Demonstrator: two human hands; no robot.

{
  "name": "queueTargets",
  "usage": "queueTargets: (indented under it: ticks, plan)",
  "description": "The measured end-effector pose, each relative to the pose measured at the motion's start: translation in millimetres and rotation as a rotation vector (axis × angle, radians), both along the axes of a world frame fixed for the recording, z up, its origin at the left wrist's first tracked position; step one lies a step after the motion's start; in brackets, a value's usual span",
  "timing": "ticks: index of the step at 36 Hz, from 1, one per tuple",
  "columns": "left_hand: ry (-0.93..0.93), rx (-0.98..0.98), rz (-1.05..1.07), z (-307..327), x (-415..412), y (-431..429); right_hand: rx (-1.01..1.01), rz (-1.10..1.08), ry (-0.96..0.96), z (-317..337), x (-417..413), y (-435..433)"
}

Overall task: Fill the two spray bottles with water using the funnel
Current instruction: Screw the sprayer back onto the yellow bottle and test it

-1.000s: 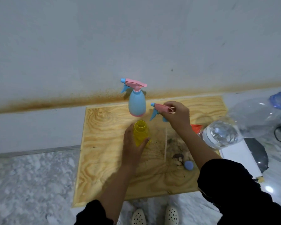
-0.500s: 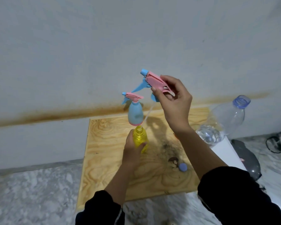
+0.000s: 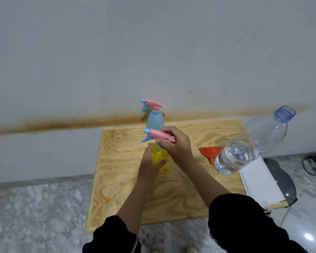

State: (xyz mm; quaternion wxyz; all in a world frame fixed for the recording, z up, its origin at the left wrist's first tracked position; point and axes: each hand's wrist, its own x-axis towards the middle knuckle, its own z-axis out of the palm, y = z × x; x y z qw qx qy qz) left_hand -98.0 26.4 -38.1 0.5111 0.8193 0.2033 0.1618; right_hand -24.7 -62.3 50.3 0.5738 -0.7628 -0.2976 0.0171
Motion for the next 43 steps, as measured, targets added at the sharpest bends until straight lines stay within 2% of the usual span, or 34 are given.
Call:
queueTargets:
  ticks: [12, 20, 26, 34, 43]
  plan:
    - [-0.023, -0.046, 0.055, -6, -2, -5, -0.002, 0.087, -0.092, -14, 11, 3]
    - [-0.027, -0.064, 0.087, -4, -4, -9, 0.036, 0.062, 0.036, -15, 10, 2]
    - [-0.003, -0.127, 0.101, -6, -2, -10, -0.081, 0.135, 0.168, -28, 3, -5]
    - [0.063, -0.131, 0.064, 5, -2, -6, 0.0, 0.025, 0.378, -38, -2, -10]
    - [0.073, -0.09, 0.1, 9, -1, -2, 0.068, -0.031, 0.442, -43, -11, -7]
